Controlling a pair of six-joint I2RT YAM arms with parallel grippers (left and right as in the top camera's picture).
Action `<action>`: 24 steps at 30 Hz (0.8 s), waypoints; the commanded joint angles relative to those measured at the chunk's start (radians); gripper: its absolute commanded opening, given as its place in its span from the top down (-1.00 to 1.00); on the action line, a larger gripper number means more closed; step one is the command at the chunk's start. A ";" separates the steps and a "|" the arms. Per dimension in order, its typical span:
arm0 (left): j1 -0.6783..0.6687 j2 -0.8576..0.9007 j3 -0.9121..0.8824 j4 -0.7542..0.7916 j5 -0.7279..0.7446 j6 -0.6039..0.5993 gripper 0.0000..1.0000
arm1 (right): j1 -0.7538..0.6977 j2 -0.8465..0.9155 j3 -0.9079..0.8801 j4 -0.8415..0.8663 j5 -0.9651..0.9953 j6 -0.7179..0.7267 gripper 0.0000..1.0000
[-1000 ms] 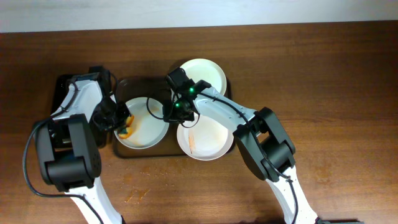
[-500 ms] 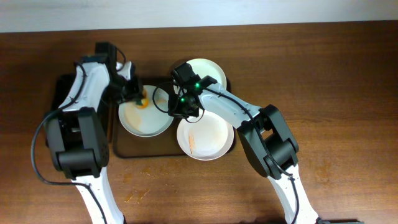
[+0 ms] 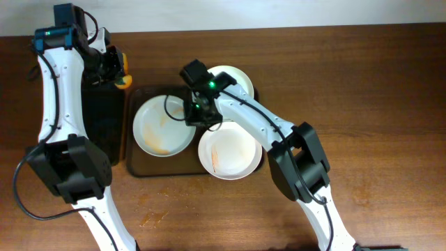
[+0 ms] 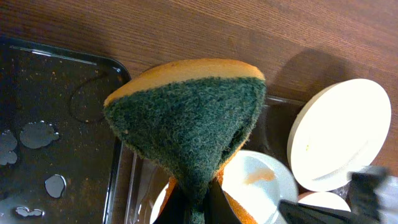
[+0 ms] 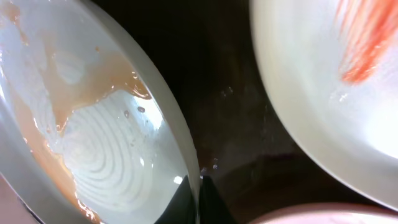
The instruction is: Clean dirty plates on tray and stack at the side
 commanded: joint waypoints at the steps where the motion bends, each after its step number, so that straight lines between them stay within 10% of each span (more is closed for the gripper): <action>1: -0.007 -0.006 0.000 -0.011 -0.020 0.019 0.99 | 0.056 -0.003 0.143 -0.093 0.196 -0.063 0.92; 24: -0.013 0.006 -0.116 -0.031 -0.069 0.019 0.99 | 0.349 -0.003 0.356 -0.523 1.330 0.084 0.92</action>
